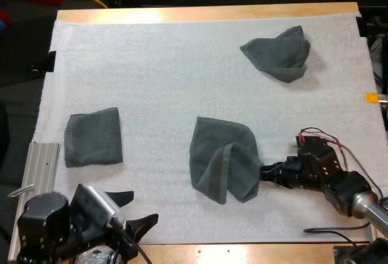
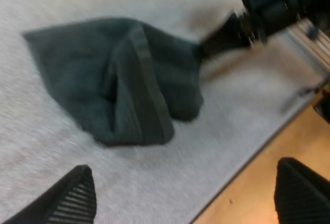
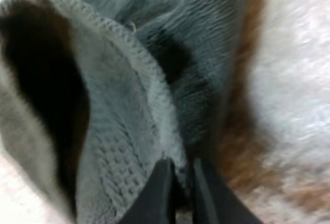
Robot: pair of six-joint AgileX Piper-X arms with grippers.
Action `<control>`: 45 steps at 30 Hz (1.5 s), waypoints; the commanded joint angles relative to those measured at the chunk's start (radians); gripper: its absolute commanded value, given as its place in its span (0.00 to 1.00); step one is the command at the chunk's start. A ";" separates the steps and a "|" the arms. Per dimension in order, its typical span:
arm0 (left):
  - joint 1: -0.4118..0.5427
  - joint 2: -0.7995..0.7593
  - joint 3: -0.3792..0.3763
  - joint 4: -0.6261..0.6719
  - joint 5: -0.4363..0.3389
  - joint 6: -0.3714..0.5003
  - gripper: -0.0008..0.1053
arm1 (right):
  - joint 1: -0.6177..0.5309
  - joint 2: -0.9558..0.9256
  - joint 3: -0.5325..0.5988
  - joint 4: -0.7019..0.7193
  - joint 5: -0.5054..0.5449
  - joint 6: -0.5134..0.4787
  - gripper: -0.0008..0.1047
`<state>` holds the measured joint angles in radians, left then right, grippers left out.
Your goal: Pick towel from pile, fold and stack
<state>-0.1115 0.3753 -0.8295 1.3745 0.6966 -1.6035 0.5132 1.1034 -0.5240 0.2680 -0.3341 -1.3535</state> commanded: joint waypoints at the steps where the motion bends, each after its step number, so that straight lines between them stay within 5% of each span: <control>1: -0.017 0.016 -0.006 -0.011 -0.019 0.010 0.66 | 0.002 -0.018 0.000 0.031 0.037 -0.029 0.02; 17: -0.410 0.276 -0.006 -0.173 -0.201 0.008 0.66 | 0.002 -0.127 0.000 0.326 0.420 -0.155 0.02; 35: -0.793 0.515 -0.006 -0.415 -0.426 -0.037 0.66 | 0.002 -0.128 0.000 0.471 0.585 -0.193 0.02; 45: -0.819 0.693 -0.006 -0.440 -0.431 -0.184 0.66 | 0.002 -0.131 0.000 0.474 0.583 -0.193 0.02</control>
<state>-0.9288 1.0749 -0.8295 0.9459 0.2753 -1.7766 0.5143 0.9779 -0.5240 0.7222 0.2364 -1.5318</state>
